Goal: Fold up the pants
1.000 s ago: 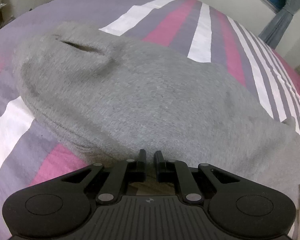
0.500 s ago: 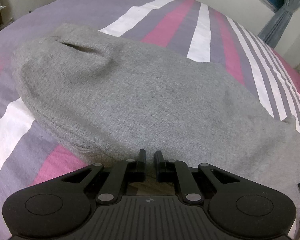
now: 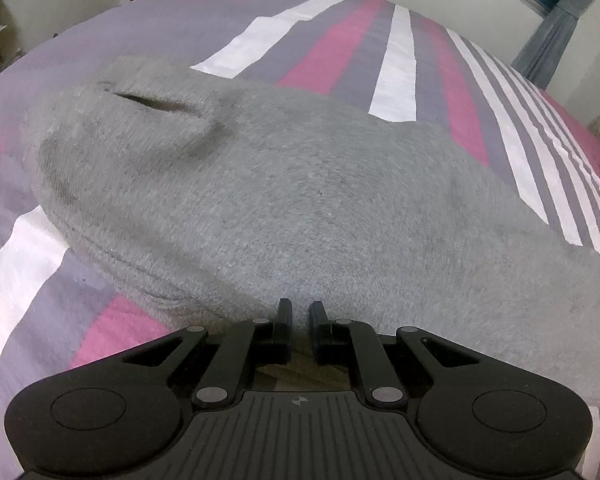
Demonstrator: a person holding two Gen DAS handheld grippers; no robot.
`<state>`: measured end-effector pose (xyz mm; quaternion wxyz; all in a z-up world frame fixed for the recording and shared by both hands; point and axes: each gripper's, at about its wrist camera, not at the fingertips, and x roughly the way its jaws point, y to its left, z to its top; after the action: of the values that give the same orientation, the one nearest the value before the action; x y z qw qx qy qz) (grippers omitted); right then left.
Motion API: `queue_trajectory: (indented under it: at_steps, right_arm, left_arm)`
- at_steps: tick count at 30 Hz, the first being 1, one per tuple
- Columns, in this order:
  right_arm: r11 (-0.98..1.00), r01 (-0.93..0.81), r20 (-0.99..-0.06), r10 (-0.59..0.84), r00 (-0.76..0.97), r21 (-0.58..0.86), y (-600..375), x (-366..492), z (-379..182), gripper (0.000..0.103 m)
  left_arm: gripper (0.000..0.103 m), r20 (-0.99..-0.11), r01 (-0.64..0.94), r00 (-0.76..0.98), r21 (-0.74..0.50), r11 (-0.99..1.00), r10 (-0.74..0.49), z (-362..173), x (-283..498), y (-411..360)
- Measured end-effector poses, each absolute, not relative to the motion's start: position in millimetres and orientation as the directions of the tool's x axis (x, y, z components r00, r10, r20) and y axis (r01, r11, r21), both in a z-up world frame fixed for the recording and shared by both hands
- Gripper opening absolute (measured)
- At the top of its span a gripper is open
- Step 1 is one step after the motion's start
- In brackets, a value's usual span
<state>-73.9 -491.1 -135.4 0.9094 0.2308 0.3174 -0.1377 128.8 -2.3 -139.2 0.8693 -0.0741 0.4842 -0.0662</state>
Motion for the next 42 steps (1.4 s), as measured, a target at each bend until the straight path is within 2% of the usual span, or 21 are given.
queue_trajectory:
  at_steps: [3,4,6,9,17,24,29,31,32,33,39,40,42]
  right_arm:
    - [0.839,0.427,-0.698,-0.081,0.712,0.337,-500,-68,-158,0.007]
    - [0.835,0.429,-0.695,-0.079,0.714,0.346,-501,-66,-157,0.01]
    - [0.822,0.427,-0.693,-0.055,0.719,0.377,-506,-63,-154,0.022]
    - [0.812,0.423,-0.672,-0.052,0.739,0.402,-508,-71,-144,0.029]
    - [0.767,0.436,-0.634,-0.05,0.772,0.471,-547,-71,-135,0.033]
    - [0.775,0.405,-0.573,-0.067,0.817,0.486,-579,-41,-116,0.034]
    - [0.759,0.449,-0.588,-0.11,0.802,0.47,-609,-9,-116,0.034]
    - [0.755,0.493,-0.619,-0.148,0.771,0.433,-619,0,-121,0.027]
    - [0.752,0.513,-0.628,-0.173,0.759,0.414,-622,1,-121,0.015]
    - [0.755,0.524,-0.622,-0.2,0.757,0.394,-625,0,-117,0.008]
    - [0.874,0.453,-0.425,-0.349,0.836,0.175,-588,-54,-65,0.008]
    - [0.876,0.456,-0.427,-0.355,0.831,0.159,-584,-66,-68,0.008]
    - [0.866,0.479,-0.495,-0.357,0.792,0.142,-583,-85,-90,0.008]
  left_arm:
    - [0.01,-0.833,0.049,0.525,-0.176,0.983,-0.175,-138,128,-4]
    - [0.01,-0.834,0.05,0.526,-0.168,0.984,-0.169,-136,128,-6]
    - [0.01,-0.832,0.043,0.532,-0.16,0.986,-0.158,-131,126,-8]
    - [0.01,-0.816,0.07,0.553,-0.158,0.985,-0.17,-121,121,-17]
    - [0.01,-0.826,0.145,0.518,-0.174,0.974,-0.224,-125,116,-59]
    - [0.011,-0.834,0.141,0.515,-0.145,0.979,-0.198,-129,118,-64]
    - [0.012,-0.834,0.141,0.522,-0.123,0.982,-0.179,-132,118,-68]
    - [0.012,-0.834,0.144,0.524,-0.113,0.983,-0.173,-133,117,-69]
    - [0.012,-0.834,0.145,0.524,-0.111,0.983,-0.171,-133,118,-69]
    - [0.012,-0.834,0.144,0.524,-0.112,0.983,-0.172,-133,118,-69]
    - [0.012,-0.832,0.149,0.526,-0.115,0.982,-0.178,-133,117,-68]
    - [0.012,-0.831,0.148,0.527,-0.117,0.982,-0.178,-134,116,-68]
    - [0.012,-0.828,0.147,0.532,-0.117,0.982,-0.178,-134,115,-68]
